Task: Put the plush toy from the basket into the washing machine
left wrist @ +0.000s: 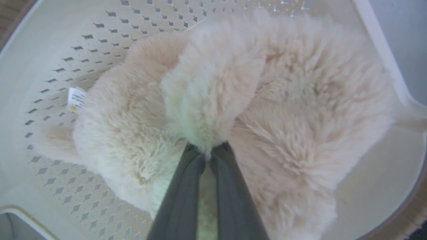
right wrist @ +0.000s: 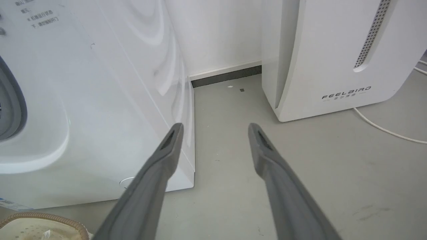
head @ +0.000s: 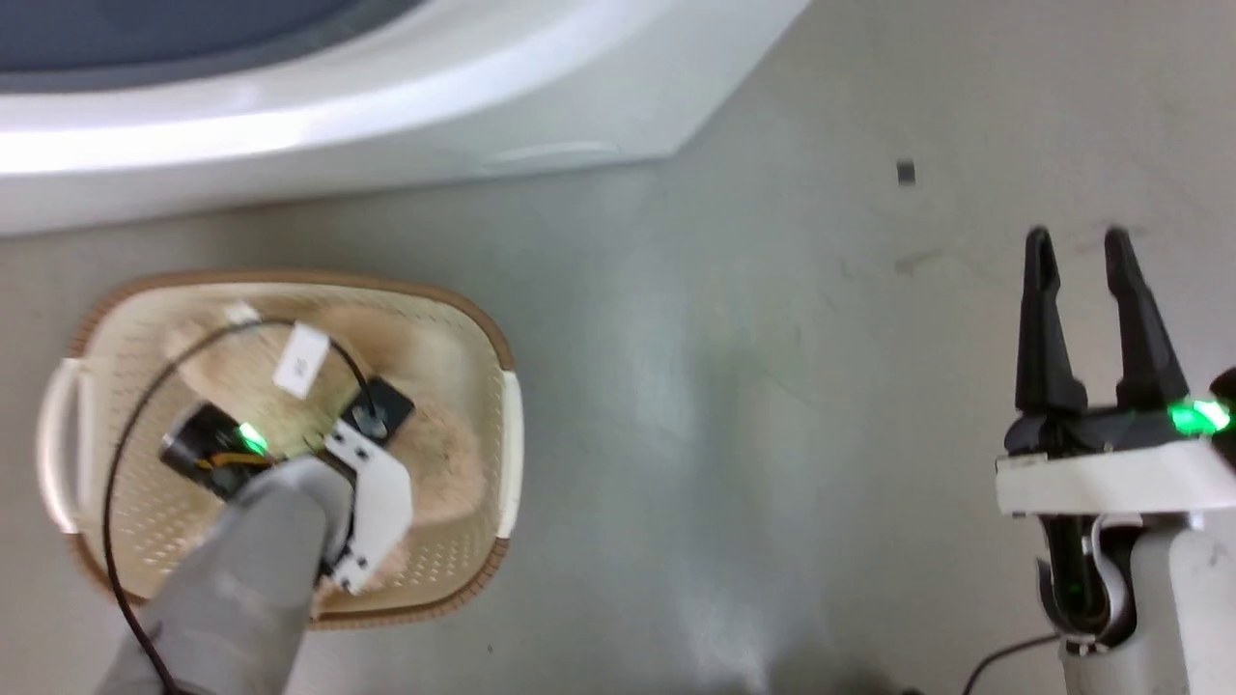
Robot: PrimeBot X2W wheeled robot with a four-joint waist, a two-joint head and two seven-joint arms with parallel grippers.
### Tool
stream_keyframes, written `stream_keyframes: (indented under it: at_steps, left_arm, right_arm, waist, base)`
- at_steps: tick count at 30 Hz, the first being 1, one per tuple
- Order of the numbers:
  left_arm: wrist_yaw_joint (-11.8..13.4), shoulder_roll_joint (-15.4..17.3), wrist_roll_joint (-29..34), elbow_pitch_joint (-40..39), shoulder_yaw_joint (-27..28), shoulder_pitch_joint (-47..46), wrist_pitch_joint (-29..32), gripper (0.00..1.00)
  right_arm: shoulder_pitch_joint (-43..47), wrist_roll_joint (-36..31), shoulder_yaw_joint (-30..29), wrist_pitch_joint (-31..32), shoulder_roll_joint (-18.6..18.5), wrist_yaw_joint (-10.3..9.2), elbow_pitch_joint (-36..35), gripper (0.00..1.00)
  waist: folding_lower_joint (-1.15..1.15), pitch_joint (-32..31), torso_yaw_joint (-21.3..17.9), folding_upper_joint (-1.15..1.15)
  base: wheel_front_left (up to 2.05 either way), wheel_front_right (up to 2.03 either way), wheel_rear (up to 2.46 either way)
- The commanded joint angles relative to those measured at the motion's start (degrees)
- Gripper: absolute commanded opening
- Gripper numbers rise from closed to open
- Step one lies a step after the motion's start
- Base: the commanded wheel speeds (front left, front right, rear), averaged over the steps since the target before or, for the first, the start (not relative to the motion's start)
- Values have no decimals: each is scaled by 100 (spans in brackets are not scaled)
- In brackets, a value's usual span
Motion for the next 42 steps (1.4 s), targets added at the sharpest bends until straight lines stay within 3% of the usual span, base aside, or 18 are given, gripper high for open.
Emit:
stream_keyframes:
  at_steps: [1, 16, 26, 31, 42]
  left_arm:
    - [-28, -57, -56, 1, -6, 118, -115, 0]
    - [-93, -544, -575, 1, 95, 667, -942, 0]
    - [50, -814, -936, -171, 294, 1008, -1230, 0]
    - [136, -834, -1059, -477, 392, 1151, -1260, 0]
    - [482, -523, -1217, -2095, 769, 1627, -1265, 0]
  right_arm:
    - [105, -67, -38, -25, -3, -4, 51, 100]
    - [815, -283, -142, -25, -3, -4, 392, 100]
    - [1291, -345, -246, -25, -3, -4, 537, 100]
    - [1468, -366, -257, -25, -3, -4, 569, 100]
    - [1746, -391, -216, -25, -3, -4, 572, 100]
  waist:
    - [0, -385, 223, 0]
    - [0, -1742, 830, 0]
    - [0, -2526, 1138, 0]
    - [0, -2779, 1246, 0]
    - [0, -3207, 1313, 0]
  base:
    - [0, 0, 0]
    - [0, 0, 0]
    - [0, 0, 0]
    - [0, 0, 0]
    - [0, 0, 0]
